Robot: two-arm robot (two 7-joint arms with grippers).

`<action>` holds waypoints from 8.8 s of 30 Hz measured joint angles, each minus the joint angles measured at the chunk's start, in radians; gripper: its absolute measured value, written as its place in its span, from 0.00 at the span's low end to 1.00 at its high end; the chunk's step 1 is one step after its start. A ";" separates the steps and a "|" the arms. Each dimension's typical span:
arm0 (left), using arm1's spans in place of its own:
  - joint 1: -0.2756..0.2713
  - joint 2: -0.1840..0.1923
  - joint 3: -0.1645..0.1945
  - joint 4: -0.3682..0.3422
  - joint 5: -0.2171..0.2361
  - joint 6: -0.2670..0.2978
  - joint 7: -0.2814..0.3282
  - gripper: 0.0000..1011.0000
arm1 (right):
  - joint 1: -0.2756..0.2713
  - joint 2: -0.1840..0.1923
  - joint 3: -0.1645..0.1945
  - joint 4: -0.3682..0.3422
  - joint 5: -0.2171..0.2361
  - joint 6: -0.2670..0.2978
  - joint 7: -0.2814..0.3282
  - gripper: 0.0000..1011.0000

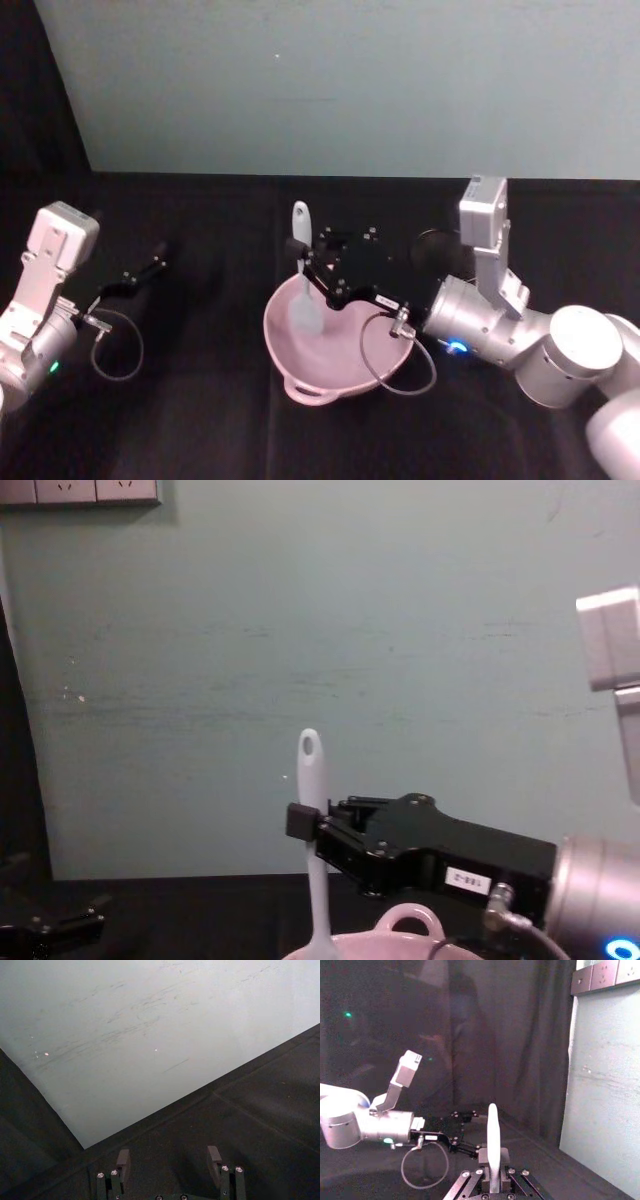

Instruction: Use the one hand to pick up the spoon and stir the clear water in the bowl.

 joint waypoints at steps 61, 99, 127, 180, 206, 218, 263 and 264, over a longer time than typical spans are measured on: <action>0.000 0.000 0.000 0.000 0.000 0.000 0.000 0.99 | 0.067 -0.077 0.012 0.183 -0.005 -0.100 -0.001 0.12; 0.000 0.000 0.000 0.000 0.000 0.000 0.000 0.99 | 0.024 -0.061 -0.002 0.098 -0.027 -0.066 -0.010 0.12; 0.000 0.000 0.000 0.000 0.000 0.000 0.000 0.99 | -0.034 -0.003 0.081 0.053 -0.034 -0.091 -0.047 0.12; 0.000 0.000 0.000 0.000 0.000 0.000 0.000 0.99 | -0.047 0.011 0.081 -0.001 -0.046 -0.022 -0.080 0.12; 0.000 0.000 0.000 0.000 0.000 0.000 0.000 0.99 | -0.132 0.209 0.069 -0.311 0.012 0.299 -0.130 0.12; 0.000 0.000 0.000 0.000 0.000 0.000 0.000 0.99 | -0.126 0.226 0.067 -0.336 0.028 0.240 -0.132 0.12; 0.000 0.000 0.000 0.000 0.000 0.000 0.000 0.99 | -0.025 0.035 -0.009 -0.004 -0.019 -0.089 0.039 0.12; 0.000 0.000 0.000 0.000 0.000 0.000 0.000 0.99 | -0.010 0.020 -0.014 0.022 -0.017 -0.095 0.045 0.12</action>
